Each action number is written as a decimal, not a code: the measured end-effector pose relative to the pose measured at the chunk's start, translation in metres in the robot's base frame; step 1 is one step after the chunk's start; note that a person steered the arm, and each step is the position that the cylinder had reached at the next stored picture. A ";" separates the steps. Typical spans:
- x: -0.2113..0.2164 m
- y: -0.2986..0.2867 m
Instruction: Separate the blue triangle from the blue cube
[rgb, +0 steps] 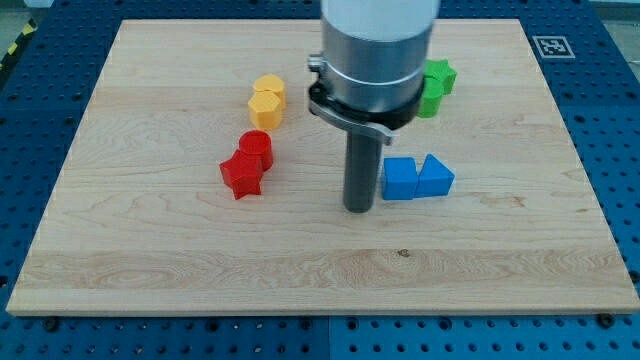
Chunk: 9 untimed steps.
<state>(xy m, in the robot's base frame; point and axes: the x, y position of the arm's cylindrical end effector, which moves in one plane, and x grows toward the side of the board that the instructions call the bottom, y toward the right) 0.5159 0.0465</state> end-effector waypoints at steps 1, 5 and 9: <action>0.000 0.041; -0.025 0.068; -0.047 0.111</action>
<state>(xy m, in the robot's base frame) 0.4688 0.1573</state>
